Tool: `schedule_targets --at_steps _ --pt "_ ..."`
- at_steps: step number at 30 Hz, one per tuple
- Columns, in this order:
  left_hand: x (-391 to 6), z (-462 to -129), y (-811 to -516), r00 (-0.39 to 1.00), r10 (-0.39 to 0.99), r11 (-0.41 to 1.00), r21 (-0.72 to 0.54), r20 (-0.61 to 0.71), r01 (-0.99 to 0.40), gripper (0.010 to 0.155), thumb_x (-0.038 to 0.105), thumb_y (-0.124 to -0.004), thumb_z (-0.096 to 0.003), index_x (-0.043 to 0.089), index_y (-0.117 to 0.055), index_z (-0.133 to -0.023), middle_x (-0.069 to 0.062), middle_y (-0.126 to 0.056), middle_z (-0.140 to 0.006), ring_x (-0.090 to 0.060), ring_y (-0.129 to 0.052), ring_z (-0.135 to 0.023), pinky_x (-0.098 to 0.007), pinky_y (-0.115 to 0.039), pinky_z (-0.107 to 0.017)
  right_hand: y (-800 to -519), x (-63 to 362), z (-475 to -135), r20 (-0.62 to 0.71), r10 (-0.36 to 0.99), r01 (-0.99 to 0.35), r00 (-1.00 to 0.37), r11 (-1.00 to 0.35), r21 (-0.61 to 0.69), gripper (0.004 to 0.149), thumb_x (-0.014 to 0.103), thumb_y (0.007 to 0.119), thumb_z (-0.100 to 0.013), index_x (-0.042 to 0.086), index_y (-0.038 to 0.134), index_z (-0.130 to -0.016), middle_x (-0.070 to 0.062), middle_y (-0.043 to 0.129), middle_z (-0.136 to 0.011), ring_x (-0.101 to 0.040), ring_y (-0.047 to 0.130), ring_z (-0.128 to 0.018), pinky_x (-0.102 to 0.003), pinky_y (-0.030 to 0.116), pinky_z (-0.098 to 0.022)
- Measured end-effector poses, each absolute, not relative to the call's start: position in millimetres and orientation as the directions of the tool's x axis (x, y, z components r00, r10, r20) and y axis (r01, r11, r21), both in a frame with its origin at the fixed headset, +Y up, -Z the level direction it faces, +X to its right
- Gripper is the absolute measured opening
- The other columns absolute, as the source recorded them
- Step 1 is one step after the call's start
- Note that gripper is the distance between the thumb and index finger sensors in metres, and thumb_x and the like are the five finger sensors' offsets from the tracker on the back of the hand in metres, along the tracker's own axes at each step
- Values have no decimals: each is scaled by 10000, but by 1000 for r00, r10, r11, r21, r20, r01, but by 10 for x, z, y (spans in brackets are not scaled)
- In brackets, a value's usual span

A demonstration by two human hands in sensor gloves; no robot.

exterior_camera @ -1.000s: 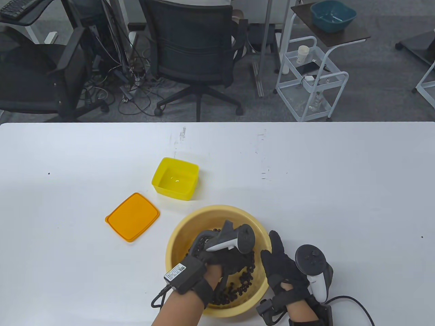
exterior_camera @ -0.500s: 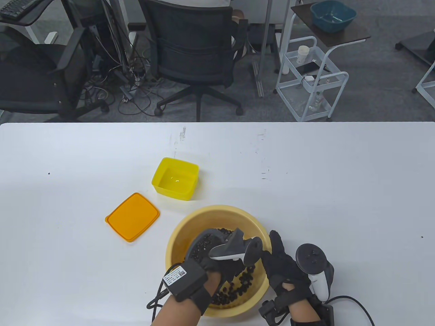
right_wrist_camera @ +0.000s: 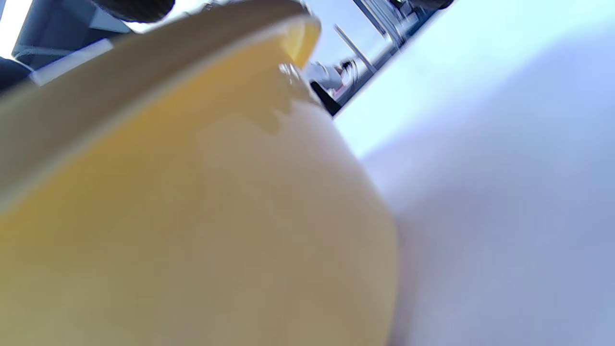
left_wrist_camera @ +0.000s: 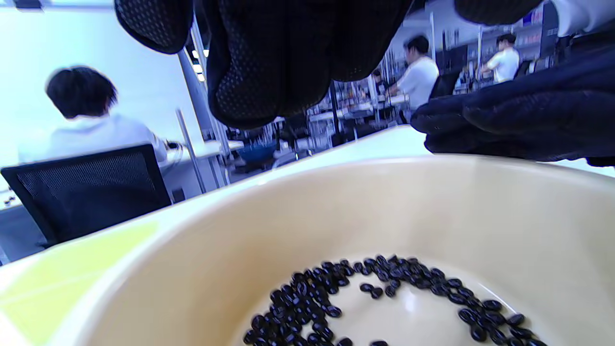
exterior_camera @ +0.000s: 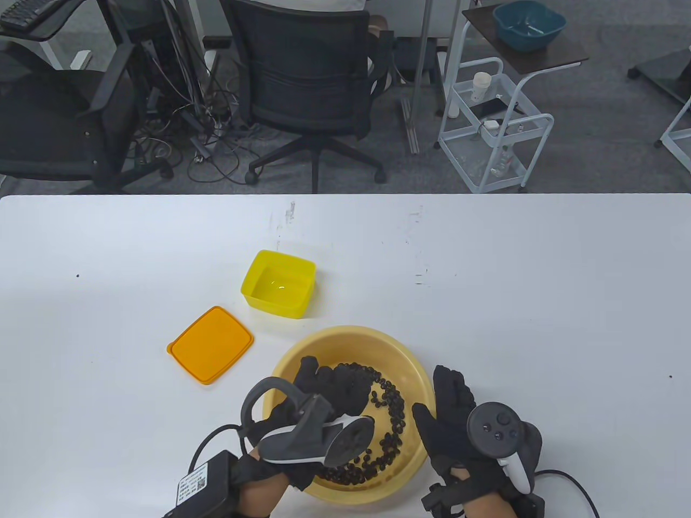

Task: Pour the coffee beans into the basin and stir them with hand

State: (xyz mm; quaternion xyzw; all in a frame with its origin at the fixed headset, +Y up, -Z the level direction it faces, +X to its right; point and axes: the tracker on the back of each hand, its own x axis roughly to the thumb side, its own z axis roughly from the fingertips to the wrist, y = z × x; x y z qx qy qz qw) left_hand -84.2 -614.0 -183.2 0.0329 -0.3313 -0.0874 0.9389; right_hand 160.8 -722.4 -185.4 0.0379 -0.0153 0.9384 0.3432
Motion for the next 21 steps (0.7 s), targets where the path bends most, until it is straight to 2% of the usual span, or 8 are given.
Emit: schedule_targets --at_steps 3,6,7,8,9,13,18,21 --pt "-1052 -1768 -6242 780 -191 979 171 596 109 677 614 -588 -503 192 -662 -1027 -129 -830 -959 -315 -942 -817 -585 -594 -727 -7084 1525 -1769 165 475 -498 -864 -856 -140 768 596 568 -476 164 341 -1068 -232 339 -1067 -596 388 -974 -730 369 -622" --pt "-1246 -1743 -6376 793 -174 977 204 584 64 689 625 -586 -502 207 -626 -1049 -128 -789 -1000 -316 -910 -868 -594 -576 -736 -7050 1421 -1725 261 421 -466 -869 -874 -138 767 609 565 -469 192 346 -1074 -198 323 -1089 -555 323 -1019 -744 318 -630" --pt "-1313 -1738 -6420 799 -165 976 211 579 49 697 632 -582 -502 218 -598 -1063 -125 -760 -1026 -317 -885 -902 -599 -564 -742 -7054 1389 -1718 286 411 -459 -866 -879 -128 772 616 563 -466 198 345 -1078 -180 309 -1099 -535 278 -1038 -750 271 -635" --pt "-1385 -1733 -6465 806 -156 975 221 570 33 704 637 -578 -502 227 -571 -1074 -126 -731 -1049 -324 -857 -932 -605 -550 -747 -7066 1340 -1713 335 392 -449 -857 -886 -112 783 628 557 -461 203 340 -1082 -167 294 -1111 -508 175 -1054 -747 141 -630" --pt "-1432 -1734 -6496 812 -151 973 229 563 22 710 640 -574 -504 228 -554 -1082 -129 -712 -1062 -330 -839 -950 -611 -540 -749 -7076 1300 -1712 381 361 -430 -851 -896 -112 796 652 534 -451 219 345 -1092 -131 268 -1136 -409 7 -1061 -659 -43 -628" --pt "-1626 -1761 -6669 830 -148 963 270 538 -4 719 647 -561 -505 237 -513 -1094 -132 -675 -1081 -334 -810 -973 -614 -531 -752 -7119 1186 -1737 462 253 -351 -850 -926 -138 805 698 478 -439 247 360 -1095 -86 254 -1147 -341 -49 -1056 -657 -37 -633" --pt "-1815 -1777 -6833 838 -93 970 240 537 -46 766 672 -520 -509 240 -376 -1126 -133 -517 -1160 -376 -642 -1080 -631 -476 -763 -7135 1117 -1732 453 239 -314 -859 -945 -96 823 705 476 -437 230 349 -1097 -93 247 -1147 -336 -45 -1056 -657 -18 -640" --pt "-1911 -1772 -6884 847 -64 972 224 528 -66 774 680 -504 -512 240 -355 -1132 -136 -452 -1182 -394 -556 -1114 -640 -445 -768 -7189 1103 -1754 427 230 -272 -875 -961 -40 829 704 479 -440 216 346 -1097 -114 260 -1141 -366 2 -1062 -673 19 -644"
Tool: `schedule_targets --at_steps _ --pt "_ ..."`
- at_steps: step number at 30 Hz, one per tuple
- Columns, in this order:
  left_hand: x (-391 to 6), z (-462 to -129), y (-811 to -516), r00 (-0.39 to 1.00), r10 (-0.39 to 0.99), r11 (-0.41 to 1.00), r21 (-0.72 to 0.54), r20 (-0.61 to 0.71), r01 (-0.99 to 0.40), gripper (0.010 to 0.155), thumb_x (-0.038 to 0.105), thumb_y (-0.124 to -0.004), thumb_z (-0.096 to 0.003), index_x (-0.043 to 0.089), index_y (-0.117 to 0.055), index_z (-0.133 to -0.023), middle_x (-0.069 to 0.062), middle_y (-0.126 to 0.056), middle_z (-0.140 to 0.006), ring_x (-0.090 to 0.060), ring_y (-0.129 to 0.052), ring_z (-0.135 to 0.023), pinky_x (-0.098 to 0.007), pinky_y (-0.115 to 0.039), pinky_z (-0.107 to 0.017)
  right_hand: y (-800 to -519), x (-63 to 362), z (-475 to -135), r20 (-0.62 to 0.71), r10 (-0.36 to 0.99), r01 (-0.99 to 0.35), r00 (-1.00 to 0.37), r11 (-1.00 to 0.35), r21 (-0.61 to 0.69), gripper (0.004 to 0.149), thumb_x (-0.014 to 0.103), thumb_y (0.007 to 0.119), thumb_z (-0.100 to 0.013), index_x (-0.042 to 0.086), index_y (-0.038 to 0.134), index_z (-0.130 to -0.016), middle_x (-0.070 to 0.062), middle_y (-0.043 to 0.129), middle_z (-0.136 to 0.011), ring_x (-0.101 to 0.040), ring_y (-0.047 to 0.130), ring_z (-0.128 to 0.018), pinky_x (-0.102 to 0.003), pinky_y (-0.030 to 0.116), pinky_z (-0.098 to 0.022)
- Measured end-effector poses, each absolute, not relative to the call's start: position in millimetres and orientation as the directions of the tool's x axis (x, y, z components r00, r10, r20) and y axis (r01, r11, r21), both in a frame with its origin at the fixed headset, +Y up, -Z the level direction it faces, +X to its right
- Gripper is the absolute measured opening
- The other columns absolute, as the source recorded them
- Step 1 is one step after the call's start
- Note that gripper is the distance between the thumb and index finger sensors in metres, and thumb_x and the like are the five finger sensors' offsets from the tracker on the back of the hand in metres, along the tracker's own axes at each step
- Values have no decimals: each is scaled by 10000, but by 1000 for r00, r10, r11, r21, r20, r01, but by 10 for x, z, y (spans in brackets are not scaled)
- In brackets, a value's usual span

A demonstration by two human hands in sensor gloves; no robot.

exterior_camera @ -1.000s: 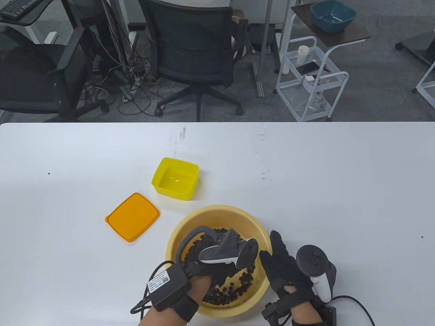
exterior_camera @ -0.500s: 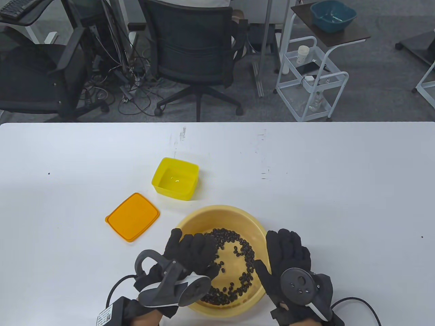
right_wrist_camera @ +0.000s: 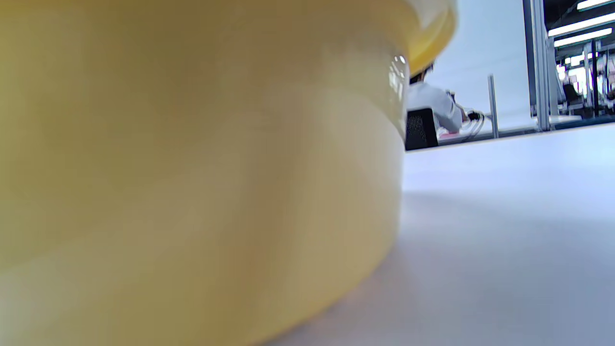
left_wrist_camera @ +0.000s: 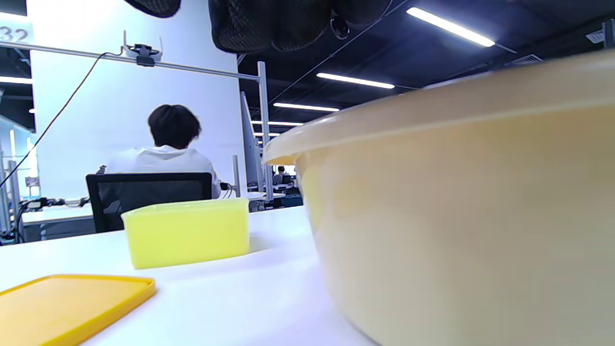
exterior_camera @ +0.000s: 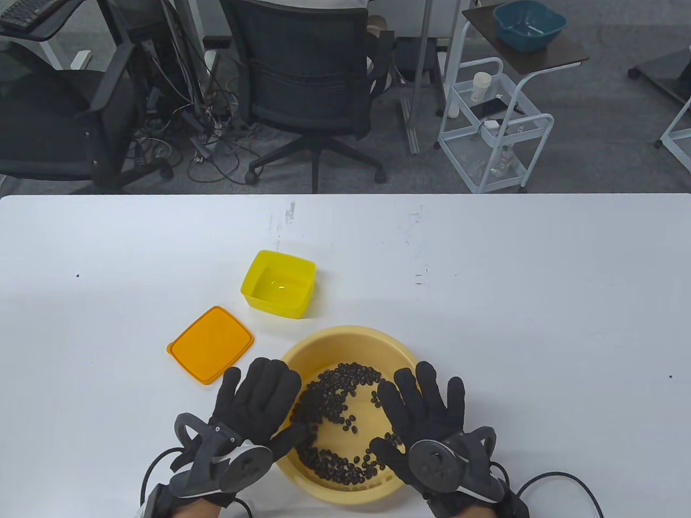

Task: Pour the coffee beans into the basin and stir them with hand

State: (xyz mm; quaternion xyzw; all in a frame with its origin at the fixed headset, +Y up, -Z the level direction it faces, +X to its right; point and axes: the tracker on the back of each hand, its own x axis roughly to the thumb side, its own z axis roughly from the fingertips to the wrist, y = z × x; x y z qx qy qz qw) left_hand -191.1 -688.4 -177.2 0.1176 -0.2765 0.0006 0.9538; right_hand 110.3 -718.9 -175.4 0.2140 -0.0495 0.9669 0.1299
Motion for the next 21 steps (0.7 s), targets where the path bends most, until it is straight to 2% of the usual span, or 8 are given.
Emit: schedule_targets --at_steps 7,21 --pt "-1924 -1821 -6980 861 -64 989 147 505 -13 795 687 -497 -513 232 -306 -1138 -142 -383 -1198 -422 -445 -1136 -656 -407 -769 -7184 1140 -1765 423 249 -290 -871 -956 -35 836 704 484 -440 203 352 -1095 -117 265 -1139 -367 9 -1060 -674 27 -644" --pt "-1915 -1816 -7020 866 -43 991 129 498 -26 802 687 -497 -514 226 -284 -1136 -148 -370 -1198 -433 -427 -1133 -656 -399 -768 -7157 1325 -1720 400 349 -389 -848 -921 -22 831 694 491 -443 191 367 -1093 -122 279 -1135 -370 14 -1058 -678 40 -643"
